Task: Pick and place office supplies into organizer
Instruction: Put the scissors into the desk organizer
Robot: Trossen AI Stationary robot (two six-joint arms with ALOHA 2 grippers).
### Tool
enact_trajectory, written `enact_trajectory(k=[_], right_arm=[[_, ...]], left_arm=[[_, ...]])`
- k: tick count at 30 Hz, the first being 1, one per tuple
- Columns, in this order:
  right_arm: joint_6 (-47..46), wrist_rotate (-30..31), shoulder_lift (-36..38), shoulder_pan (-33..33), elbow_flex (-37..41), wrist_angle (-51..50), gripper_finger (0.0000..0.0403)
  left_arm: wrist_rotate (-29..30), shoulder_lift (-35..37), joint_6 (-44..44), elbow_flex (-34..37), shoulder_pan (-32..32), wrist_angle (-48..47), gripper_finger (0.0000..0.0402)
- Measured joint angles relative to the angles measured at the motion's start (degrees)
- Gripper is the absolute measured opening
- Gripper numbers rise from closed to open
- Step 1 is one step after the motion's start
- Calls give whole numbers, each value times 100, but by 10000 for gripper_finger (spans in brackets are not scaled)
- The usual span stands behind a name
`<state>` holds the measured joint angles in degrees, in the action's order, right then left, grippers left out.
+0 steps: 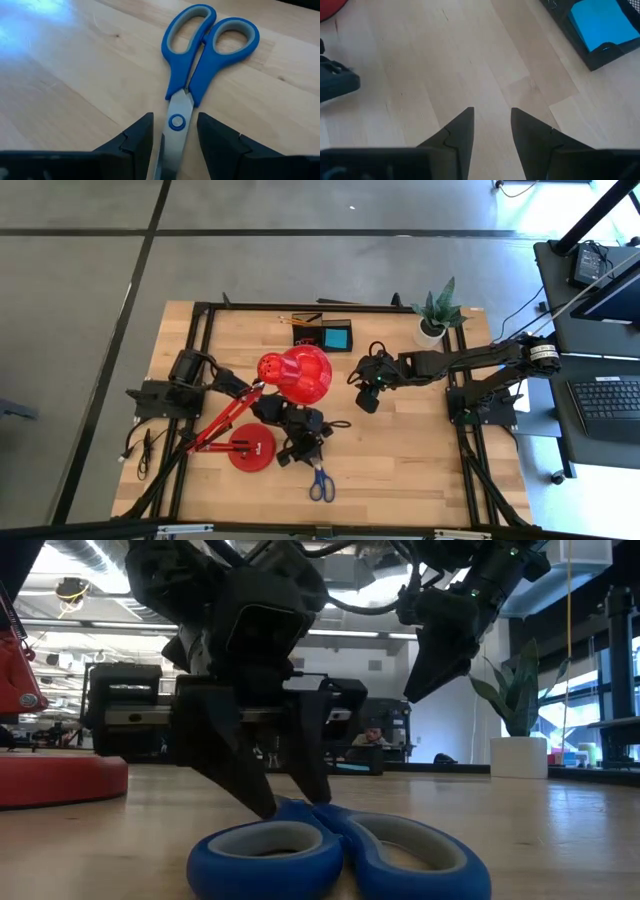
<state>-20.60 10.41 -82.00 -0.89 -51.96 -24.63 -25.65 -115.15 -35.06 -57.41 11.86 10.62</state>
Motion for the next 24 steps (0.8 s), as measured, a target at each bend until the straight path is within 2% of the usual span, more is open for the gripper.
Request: enact_trajectory(k=[7, 24], right_arm=[[4, -1, 0, 0, -1, -1, 132], [28, -3, 0, 0, 0, -3, 132]], left_arm=[[-75, 15, 325, -15, -105, -438, 127], [-26, 11, 203, 2, -168, -455, 72]])
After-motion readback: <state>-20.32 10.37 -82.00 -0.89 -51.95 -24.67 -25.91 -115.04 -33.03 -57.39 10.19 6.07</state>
